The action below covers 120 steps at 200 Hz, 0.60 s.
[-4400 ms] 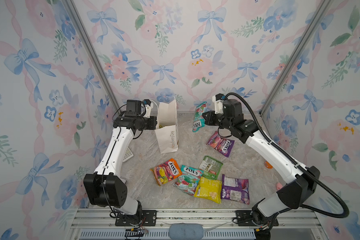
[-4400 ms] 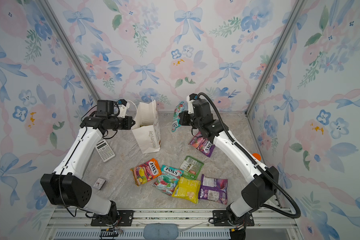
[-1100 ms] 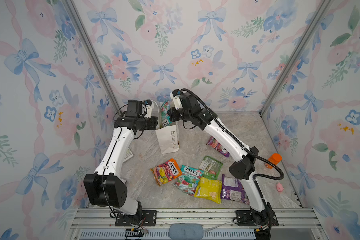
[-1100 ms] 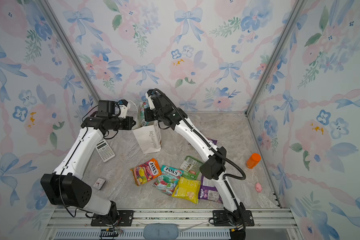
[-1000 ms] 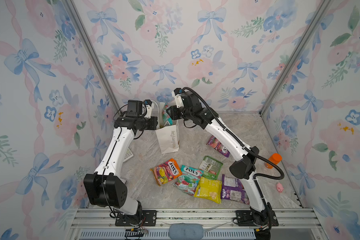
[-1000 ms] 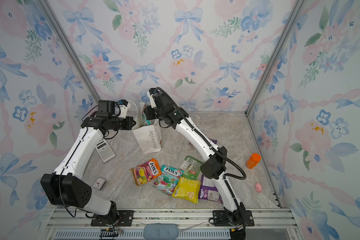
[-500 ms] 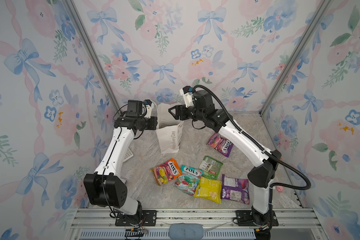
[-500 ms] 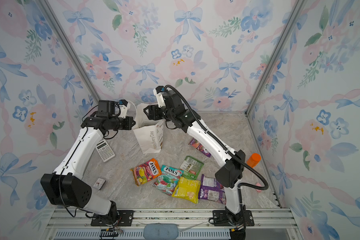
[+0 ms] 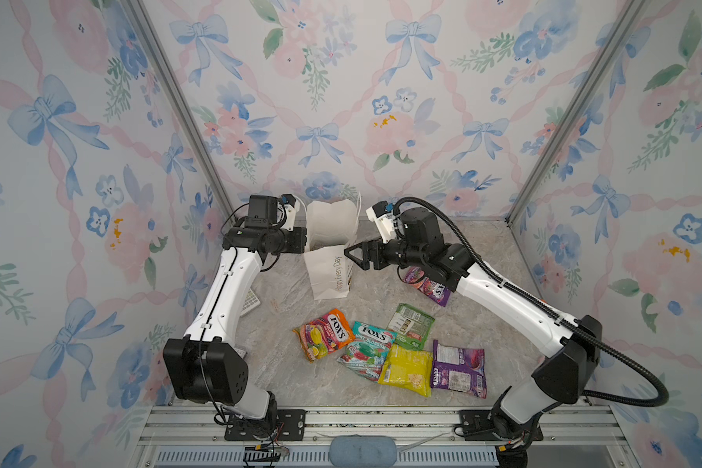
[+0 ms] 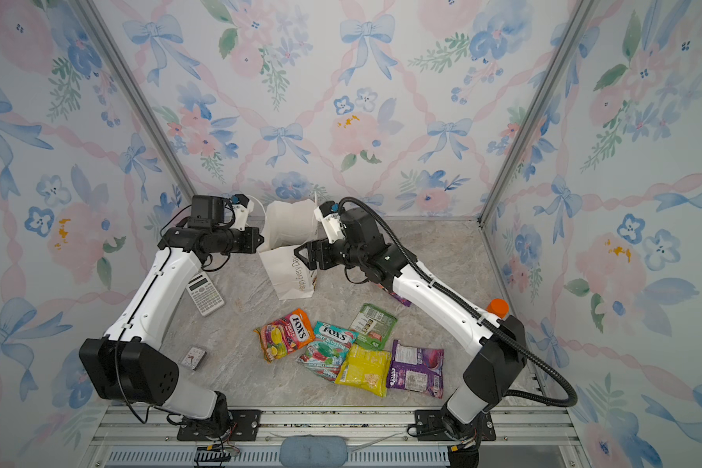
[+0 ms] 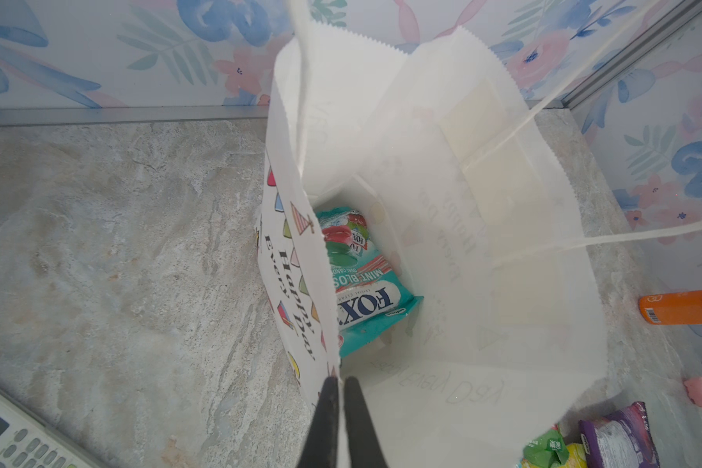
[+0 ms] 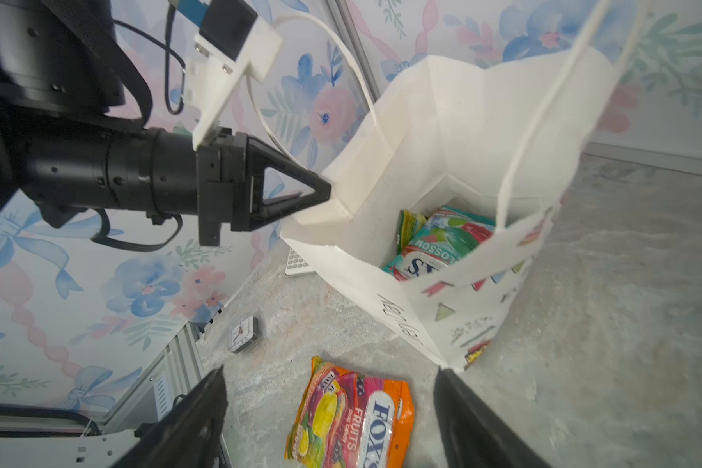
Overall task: Place the snacks into the paper bag
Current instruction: 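Move the right gripper back over the candy pile toward the purple berries bag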
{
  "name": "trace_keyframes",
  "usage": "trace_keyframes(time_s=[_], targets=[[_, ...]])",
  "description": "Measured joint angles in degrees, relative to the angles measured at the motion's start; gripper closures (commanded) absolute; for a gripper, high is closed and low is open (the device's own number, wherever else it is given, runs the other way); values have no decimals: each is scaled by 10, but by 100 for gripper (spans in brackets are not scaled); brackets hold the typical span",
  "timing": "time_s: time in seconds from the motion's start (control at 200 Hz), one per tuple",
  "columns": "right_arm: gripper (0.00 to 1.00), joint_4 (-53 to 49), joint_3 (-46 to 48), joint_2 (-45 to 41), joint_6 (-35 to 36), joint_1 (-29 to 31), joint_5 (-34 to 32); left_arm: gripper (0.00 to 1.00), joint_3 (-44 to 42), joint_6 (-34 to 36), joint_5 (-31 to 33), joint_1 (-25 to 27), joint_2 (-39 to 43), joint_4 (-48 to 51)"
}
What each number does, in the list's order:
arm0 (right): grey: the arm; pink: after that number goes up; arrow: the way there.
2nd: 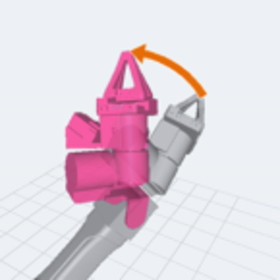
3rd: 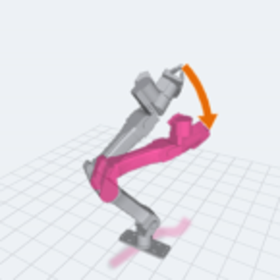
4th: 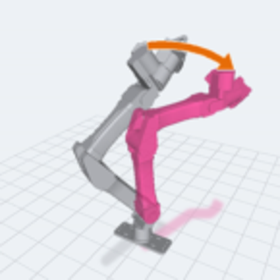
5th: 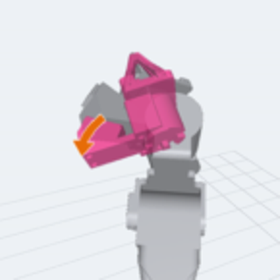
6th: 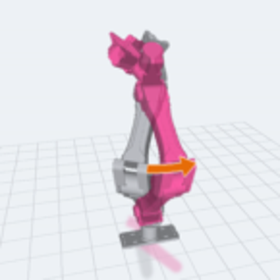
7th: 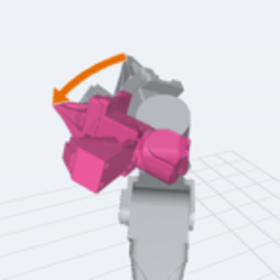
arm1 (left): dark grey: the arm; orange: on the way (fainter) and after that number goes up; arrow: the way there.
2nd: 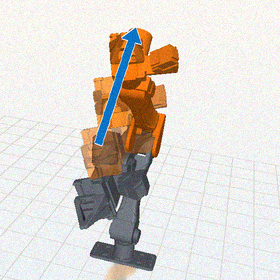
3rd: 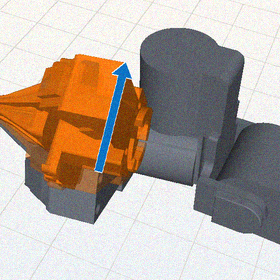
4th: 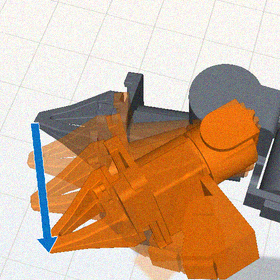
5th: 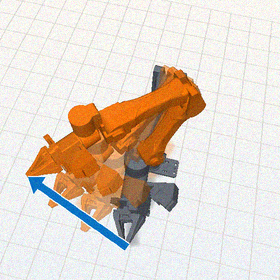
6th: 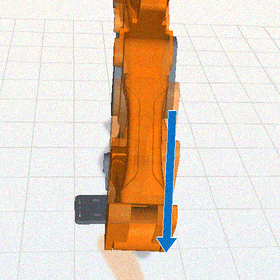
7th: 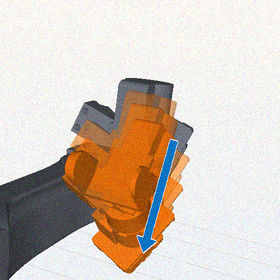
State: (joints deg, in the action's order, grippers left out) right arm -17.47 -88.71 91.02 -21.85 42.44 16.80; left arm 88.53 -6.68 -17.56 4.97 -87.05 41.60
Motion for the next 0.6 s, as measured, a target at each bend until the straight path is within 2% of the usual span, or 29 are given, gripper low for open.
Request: trace_keyframes(time_s=[0.195, 0.325, 0.6], targets=[[9, -42, 144, -100, -1, -2, -94, 100, 0, 0, 4, 0, 0, 0], [9, -75, 219, -112, -18, -16, -153, 100, -1, 0, 6, 0, 0, -1], [19, -73, 341, -111, -80, -153, -158, 100, -2, 0, 8, 0, 0, -4]])
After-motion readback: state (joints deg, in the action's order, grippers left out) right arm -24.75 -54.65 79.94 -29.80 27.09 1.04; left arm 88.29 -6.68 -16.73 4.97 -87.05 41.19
